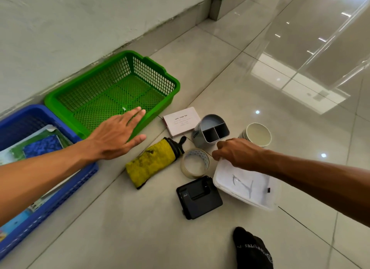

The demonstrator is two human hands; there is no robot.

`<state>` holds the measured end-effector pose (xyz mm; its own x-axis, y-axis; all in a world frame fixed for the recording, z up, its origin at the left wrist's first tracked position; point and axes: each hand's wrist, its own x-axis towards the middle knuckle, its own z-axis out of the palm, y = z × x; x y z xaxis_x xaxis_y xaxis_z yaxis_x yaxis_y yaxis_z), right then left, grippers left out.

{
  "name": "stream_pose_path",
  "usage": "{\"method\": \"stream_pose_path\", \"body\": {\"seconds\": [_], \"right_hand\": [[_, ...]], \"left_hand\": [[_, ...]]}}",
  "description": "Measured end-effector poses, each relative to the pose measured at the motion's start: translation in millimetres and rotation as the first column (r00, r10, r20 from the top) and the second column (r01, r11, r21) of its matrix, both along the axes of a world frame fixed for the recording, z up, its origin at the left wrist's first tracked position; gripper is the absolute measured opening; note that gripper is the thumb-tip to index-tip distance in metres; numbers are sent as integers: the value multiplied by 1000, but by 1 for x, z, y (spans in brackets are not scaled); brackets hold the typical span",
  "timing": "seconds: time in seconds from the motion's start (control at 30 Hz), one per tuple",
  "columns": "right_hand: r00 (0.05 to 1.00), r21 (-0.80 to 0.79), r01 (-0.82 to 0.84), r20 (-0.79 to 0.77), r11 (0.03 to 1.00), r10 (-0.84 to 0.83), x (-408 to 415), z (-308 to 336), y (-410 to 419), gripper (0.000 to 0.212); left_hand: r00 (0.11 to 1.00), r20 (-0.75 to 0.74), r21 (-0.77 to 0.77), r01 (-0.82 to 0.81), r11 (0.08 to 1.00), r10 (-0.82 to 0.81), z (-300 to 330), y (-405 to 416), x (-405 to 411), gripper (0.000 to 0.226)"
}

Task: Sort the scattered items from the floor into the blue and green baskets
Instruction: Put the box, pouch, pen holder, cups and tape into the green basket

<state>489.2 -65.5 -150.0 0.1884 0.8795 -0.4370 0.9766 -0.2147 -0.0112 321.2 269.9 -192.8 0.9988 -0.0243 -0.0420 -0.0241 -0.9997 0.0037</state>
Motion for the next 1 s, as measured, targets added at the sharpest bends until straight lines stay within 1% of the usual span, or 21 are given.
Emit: {"method": "stream_pose_path", "body": {"seconds": [0.1,0.17,0.23,0.3,0.37,0.43,0.53,0.6,0.7,0.73,0.8,0.83,0.87,0.93,1.0], "right_hand": [[1000,29,1,-21,1000,-1,3,11,9,31],[999,20,21,-39,1000,-20,6,20,18,34],[995,13,49,-88,999,-48,10,33,29,36],[982,36,93,-171,995,-86,14,47,43,32],[966,116,147,-232,982,-117,19,61,64,30],[954,197,243,-229,950,-196,26,75,86,23],[910,348,401,-258,847,-325,29,89,127,11],[868,405,489,-315,772,-385,27,92,157,12],[784,382,611,-411,693,-464,24,81,201,16],[756,367,643,-443,672,-482,23,75,217,15],[700,364,704,-499,610,-511,21,64,243,17],[673,362,730,-529,580,-517,18,59,254,18],[642,348,756,-558,554,-526,15,53,265,19],[585,295,797,-594,527,-552,9,40,282,21],[542,234,822,-602,520,-586,4,27,295,20]], "left_hand": [[999,-33,19,-25,1000,26,-1,-1,3,80],[998,-42,24,-41,999,42,-1,-1,3,81],[996,-49,16,-72,997,73,0,0,4,81],[993,-53,-1,-102,995,102,0,0,3,81],[991,-51,-4,-122,993,122,1,4,1,80],[990,-39,-4,-137,991,137,4,9,-2,78],[971,3,-16,-238,971,238,12,29,-9,75],[940,38,-27,-339,940,340,19,49,-16,74],[863,93,-124,-484,866,496,29,74,-28,72],[822,108,-184,-537,823,560,32,82,-32,71],[719,102,-320,-630,707,687,36,92,-38,67],[673,90,-367,-663,653,734,37,95,-41,67],[643,81,-392,-682,618,761,37,97,-43,67],[623,72,-415,-692,591,779,36,98,-46,67],[634,68,-408,-687,601,770,34,95,-48,66]]}}
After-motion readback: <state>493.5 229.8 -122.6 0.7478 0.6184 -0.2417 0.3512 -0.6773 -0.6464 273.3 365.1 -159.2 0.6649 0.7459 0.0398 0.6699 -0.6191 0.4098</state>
